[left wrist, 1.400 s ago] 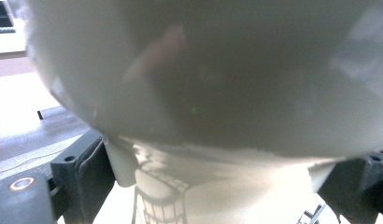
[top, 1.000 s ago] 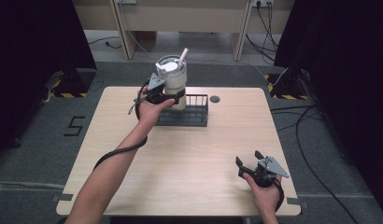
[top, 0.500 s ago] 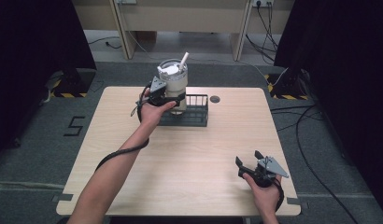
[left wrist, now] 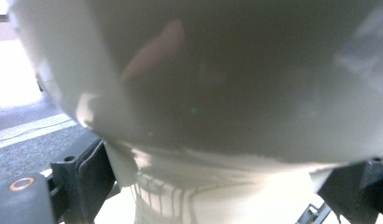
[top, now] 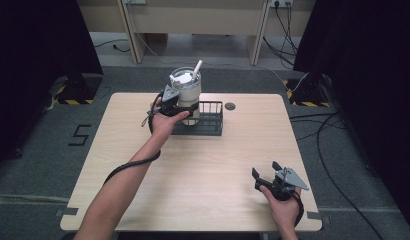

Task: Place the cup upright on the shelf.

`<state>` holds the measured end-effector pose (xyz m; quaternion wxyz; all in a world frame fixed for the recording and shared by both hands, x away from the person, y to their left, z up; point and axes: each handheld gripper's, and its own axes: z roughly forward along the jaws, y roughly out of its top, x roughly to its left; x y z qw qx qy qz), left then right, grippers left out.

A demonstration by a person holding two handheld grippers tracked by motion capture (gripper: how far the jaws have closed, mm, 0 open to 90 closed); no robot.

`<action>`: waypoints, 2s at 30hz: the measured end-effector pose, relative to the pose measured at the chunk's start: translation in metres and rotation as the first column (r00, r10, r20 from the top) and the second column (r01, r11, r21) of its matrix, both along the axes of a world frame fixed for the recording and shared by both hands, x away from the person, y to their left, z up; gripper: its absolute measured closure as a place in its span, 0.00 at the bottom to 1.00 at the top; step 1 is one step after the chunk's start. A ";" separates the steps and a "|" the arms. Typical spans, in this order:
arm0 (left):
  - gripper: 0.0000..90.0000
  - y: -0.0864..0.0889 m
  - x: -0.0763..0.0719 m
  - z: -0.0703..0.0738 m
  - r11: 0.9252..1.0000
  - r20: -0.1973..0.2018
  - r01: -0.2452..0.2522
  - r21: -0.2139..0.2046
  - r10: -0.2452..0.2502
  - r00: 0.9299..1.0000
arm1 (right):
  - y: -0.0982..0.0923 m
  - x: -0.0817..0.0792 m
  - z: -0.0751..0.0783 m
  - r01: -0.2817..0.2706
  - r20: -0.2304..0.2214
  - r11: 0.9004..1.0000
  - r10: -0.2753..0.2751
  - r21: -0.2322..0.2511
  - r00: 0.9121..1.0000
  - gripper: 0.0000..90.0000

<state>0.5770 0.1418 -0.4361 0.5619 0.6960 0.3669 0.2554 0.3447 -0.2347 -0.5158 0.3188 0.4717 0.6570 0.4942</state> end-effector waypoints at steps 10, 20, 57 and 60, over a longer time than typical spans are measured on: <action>0.11 -0.001 0.000 -0.003 1.000 0.007 0.003 0.007 -0.003 1.000 | 0.000 0.000 0.000 0.000 0.002 1.000 0.000 -0.004 1.000 0.19; 0.10 -0.002 0.000 -0.007 1.000 0.024 0.006 -0.004 -0.005 1.000 | 0.001 0.000 0.000 -0.006 0.001 1.000 0.006 -0.007 1.000 0.19; 0.12 0.011 -0.011 -0.015 0.999 0.018 0.038 0.014 -0.038 0.999 | 0.003 0.001 0.000 -0.011 -0.010 1.000 0.011 -0.005 1.000 0.19; 0.13 0.013 -0.014 -0.014 0.999 0.022 0.038 0.020 -0.039 0.999 | 0.002 0.001 0.000 -0.011 -0.007 1.000 0.011 -0.008 1.000 0.19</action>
